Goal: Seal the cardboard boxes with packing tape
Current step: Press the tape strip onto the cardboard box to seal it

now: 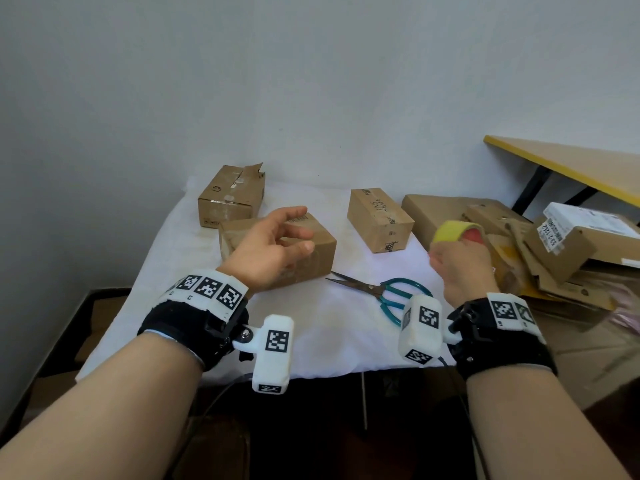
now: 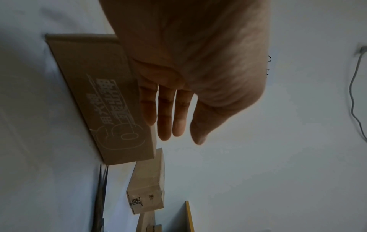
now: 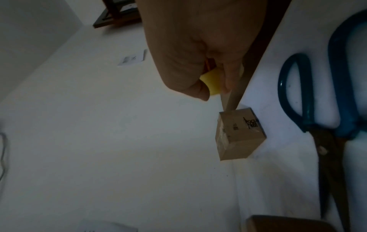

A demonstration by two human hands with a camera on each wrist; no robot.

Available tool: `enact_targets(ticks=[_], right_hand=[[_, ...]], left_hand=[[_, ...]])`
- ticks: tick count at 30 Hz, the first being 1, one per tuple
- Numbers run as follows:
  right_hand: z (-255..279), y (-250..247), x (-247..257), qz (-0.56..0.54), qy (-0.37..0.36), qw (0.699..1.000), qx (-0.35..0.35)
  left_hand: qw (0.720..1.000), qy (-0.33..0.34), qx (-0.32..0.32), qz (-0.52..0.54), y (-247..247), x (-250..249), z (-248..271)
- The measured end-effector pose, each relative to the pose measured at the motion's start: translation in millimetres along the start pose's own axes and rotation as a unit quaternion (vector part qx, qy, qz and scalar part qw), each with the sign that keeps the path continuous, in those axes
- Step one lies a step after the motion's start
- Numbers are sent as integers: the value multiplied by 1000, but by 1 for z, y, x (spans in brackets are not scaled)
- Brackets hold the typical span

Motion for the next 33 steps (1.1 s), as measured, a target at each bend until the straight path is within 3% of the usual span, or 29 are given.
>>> enact_targets(ticks=[5, 13, 22, 33], right_hand=[[41, 31, 17, -14, -49, 987, 154], [80, 66, 18, 59, -86, 929, 356], [90, 78, 14, 86, -91, 909, 398], [93, 89, 11, 65, -64, 911, 402]], left_hand=[[1000, -2, -2, 11, 4, -1, 0], [999, 1, -4, 37, 8, -7, 4], [999, 8, -21, 33, 3, -9, 6], [995, 85, -50, 24, 3, -9, 2]])
Point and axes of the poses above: each hand's wrist, its own z-axis away from the middle knuckle, its own y-axis out of the palm, x = y × z, the point moved 1 cm from there along -z, towards the middle knuckle, and after that the axes turned 9 degrees about -z, right-handed, at the moved point
